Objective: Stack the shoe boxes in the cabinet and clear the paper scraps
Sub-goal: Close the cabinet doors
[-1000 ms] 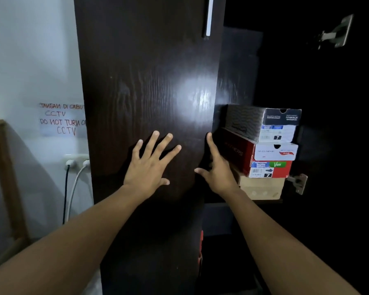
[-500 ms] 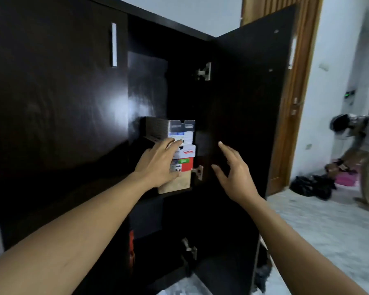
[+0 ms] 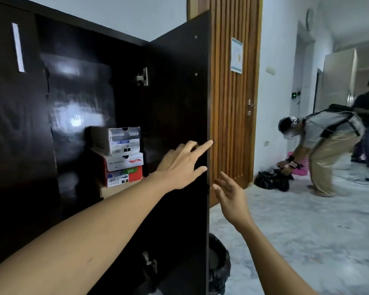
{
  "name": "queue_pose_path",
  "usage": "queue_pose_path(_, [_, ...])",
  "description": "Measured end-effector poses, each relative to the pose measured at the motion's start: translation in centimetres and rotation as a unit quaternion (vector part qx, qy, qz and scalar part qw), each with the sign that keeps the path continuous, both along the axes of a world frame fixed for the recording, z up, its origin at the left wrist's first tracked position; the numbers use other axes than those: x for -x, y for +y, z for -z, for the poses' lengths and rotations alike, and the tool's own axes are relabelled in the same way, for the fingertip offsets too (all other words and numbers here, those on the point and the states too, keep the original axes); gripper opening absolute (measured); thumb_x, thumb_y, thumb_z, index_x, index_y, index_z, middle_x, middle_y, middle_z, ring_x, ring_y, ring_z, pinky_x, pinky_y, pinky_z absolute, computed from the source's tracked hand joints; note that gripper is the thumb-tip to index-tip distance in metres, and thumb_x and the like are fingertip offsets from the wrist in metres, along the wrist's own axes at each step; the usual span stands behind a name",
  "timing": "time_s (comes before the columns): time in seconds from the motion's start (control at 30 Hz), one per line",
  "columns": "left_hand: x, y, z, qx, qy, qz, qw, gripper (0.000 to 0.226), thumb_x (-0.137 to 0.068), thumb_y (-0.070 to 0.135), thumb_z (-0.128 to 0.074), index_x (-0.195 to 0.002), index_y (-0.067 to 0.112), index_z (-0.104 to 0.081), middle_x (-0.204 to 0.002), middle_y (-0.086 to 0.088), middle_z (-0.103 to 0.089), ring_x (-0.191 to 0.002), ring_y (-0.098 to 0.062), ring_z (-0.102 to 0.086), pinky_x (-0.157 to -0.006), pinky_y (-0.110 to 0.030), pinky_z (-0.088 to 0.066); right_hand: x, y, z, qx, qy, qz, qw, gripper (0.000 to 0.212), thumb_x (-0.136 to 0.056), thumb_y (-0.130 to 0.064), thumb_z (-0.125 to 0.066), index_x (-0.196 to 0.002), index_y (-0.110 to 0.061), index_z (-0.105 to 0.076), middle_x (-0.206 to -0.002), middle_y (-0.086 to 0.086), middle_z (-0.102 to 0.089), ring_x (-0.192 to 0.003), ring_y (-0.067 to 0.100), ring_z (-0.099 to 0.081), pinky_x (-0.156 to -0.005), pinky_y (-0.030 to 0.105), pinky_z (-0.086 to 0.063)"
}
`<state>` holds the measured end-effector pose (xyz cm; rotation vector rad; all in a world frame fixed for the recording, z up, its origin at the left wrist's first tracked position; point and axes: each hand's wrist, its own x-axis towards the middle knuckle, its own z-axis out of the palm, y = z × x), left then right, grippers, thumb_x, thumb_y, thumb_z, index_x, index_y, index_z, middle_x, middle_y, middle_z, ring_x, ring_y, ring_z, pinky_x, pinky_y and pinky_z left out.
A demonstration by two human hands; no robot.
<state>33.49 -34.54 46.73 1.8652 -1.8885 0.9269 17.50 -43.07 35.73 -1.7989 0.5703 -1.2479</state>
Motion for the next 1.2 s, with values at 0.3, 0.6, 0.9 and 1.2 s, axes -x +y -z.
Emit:
queue_pose_path(0.3, [-0.5, 0.4, 0.6, 0.036, -0.017, -0.030, 0.999, 0.070, -0.096, 0.060, -0.044, -0.156, 0.038, -0.015, -0.136, -0.003, -0.045, -0.112, -0.025, -0.055, -0.089, -0.045, -0.051, -2.1, -0.6, 0.4, -0.088, -0.095, -0.094, 0.987, 0.039, -0.087, -0.033, -0.068, -0.120, -0.014, -0.066, -0.111, 0.009, -0.074, -0.107, 0.026, -0.069, -0.096, 0.048, -0.054])
queue_pose_path(0.6, [-7.7, 11.4, 0.5, 0.104, 0.008, 0.052, 0.993, 0.054, -0.091, 0.042, -0.067, -0.137, 0.020, -0.049, -0.115, 0.000, -0.062, -0.096, -0.014, -0.061, -0.078, -0.024, -0.051, -9.7, 7.5, 0.0, -0.065, -0.061, -0.224, 0.970, 0.041, -0.084, -0.011, -0.075, -0.123, -0.010, -0.063, -0.089, 0.014, -0.069, -0.088, 0.016, -0.069, -0.083, 0.029, -0.057])
queue_pose_path(0.9, [-17.7, 20.1, 2.2, 0.095, 0.038, -0.095, 0.990, 0.081, -0.088, 0.049, -0.067, -0.154, 0.031, -0.023, -0.138, 0.005, -0.057, -0.113, -0.011, -0.060, -0.092, -0.030, -0.049, -23.1, 12.9, 0.2, 0.144, 0.050, -0.172, 0.973, 0.091, -0.079, -0.041, -0.079, -0.154, -0.033, -0.028, -0.149, -0.006, -0.031, -0.134, -0.001, -0.035, -0.107, 0.009, -0.030])
queue_pose_path(1.2, [-25.0, 20.6, 3.2, 0.108, 0.023, -0.261, 0.959, 0.094, -0.086, 0.057, -0.064, -0.156, 0.042, -0.004, -0.164, 0.009, -0.020, -0.152, -0.019, -0.010, -0.116, -0.058, -0.007, -31.5, 14.7, 0.6, 0.228, 0.192, -0.089, 0.950, 0.126, -0.073, -0.045, -0.083, -0.136, -0.067, 0.024, -0.150, -0.023, 0.042, -0.148, 0.025, 0.026, -0.110, 0.073, -0.023])
